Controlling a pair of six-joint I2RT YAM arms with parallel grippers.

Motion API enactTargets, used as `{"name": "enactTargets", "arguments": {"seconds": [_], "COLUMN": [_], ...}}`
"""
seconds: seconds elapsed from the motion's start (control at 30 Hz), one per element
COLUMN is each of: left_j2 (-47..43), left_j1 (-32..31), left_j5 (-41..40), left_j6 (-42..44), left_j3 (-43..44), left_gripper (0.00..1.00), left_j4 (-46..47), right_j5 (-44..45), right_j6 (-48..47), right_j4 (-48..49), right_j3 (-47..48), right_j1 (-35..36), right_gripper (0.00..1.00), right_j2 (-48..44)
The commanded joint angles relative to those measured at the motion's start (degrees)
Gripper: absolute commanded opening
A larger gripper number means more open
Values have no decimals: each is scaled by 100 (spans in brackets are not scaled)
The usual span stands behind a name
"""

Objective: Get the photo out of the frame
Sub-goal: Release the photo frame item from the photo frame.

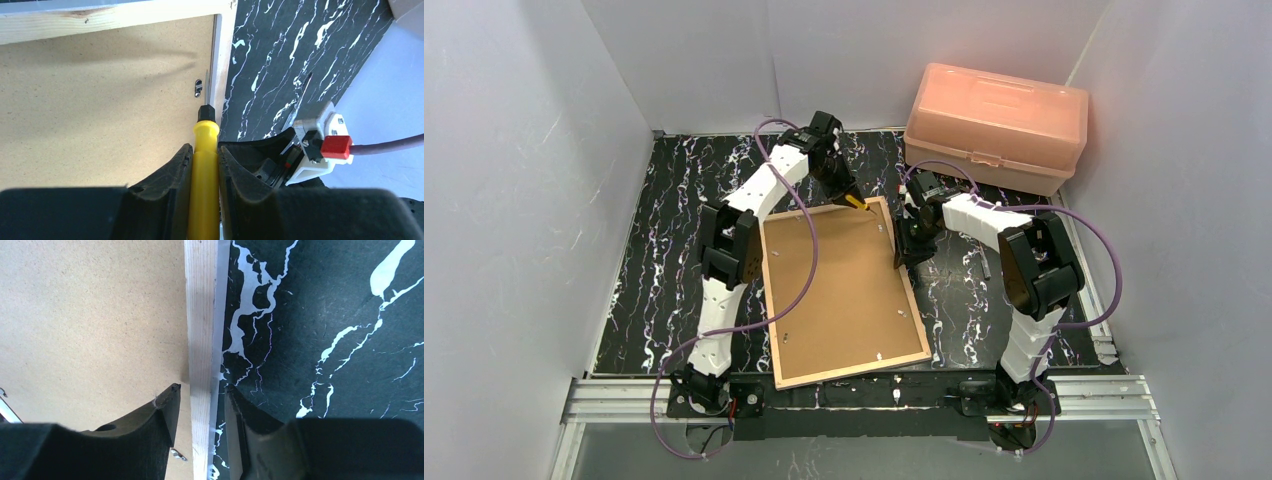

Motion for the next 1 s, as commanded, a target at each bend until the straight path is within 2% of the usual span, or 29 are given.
{"name": "enactTargets", "arguments": {"seconds": [0.0, 0.17, 0.33, 0.47, 0.77, 0.97], "left_j2": [-330, -561, -928, -1358, -2334, -2933], "left_j1": [84, 114, 158, 210, 402, 455], "left_j5": [59, 42, -41, -209, -1061, -1373], "left_j6": [82, 192, 360, 563, 1400, 1593], "left_j3": [238, 177, -130, -518, -1103, -1581], "left_gripper": [0, 0, 0, 0, 0, 0], "left_j4": [-228, -338, -440, -549, -1239, -1360], "right_j5": [18, 98, 243, 388, 1448, 1911], "right_j6": [-44, -81, -148, -236, -541, -917], "right_j4": [-94, -118, -135, -209, -494, -819], "right_j3": [206, 216, 262, 428, 1170, 2281], "right_j1": [0, 15, 40, 103, 442, 456], "right_gripper": [46, 41, 30, 28, 23, 23], "right_j2": [46, 54, 44, 131, 554, 1189]}}
